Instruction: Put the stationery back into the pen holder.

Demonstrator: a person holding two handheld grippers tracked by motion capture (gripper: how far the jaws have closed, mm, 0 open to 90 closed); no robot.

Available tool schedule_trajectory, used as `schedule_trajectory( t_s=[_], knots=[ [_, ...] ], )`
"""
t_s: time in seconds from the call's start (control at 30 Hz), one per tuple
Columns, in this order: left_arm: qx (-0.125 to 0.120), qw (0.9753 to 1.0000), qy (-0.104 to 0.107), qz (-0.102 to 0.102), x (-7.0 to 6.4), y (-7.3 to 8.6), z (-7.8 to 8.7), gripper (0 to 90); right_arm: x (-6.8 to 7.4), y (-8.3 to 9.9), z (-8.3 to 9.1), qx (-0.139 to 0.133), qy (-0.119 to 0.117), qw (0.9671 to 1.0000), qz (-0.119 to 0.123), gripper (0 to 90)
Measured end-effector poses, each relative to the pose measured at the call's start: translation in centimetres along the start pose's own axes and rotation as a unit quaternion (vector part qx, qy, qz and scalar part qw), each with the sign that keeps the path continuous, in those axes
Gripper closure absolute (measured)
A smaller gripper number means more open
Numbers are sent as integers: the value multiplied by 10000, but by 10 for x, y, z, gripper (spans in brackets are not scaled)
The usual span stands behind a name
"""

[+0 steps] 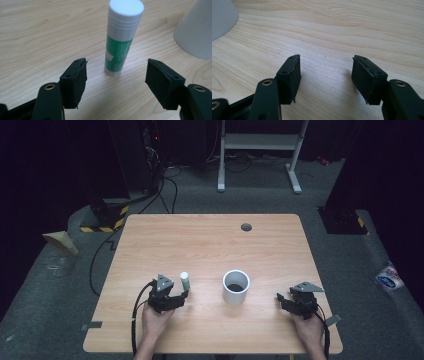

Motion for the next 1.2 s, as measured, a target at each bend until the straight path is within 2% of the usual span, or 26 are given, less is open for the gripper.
schedule_trajectory(
  t_s=[0.23,0.37,0.4,0.47,0.67,0.9,1.1,1.2],
  knots=[
    [-55,10000,16,-23,-2,-8,-5,368,0,0,0,0,-2,10000,-1,402],
    [-42,10000,-70,-3,-3,-14,-10,393,0,0,0,0,-2,10000,0,402],
    [-29,9999,-135,-15,-3,-16,-12,417,0,0,0,0,-2,10000,-1,402],
    [-55,9999,-144,-21,-4,-17,-12,429,0,0,0,-3,-3,10000,2,402],
    [-59,9998,-198,-64,-4,-18,-15,545,-1,0,0,-8,0,10000,-19,402],
    [-152,9996,-194,-162,-4,-18,-13,644,-1,0,0,-8,-1,10000,-18,402],
    [-173,9994,-216,-197,-5,-18,-13,650,-1,0,0,-20,-8,10000,-10,402],
    [-219,9995,-156,-169,-6,-19,-11,651,-1,0,0,-17,-8,10000,-16,398]
  ],
)
Point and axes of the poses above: each handheld gripper's, and its own axes: z roughly backward along the jaws, y roughly out of its underside, x roughly to its left, the point moved 4 cm from there along -z, roughly forward along the jaws, and after that the axes turned 12 degrees about x, right-handed, at the moved point
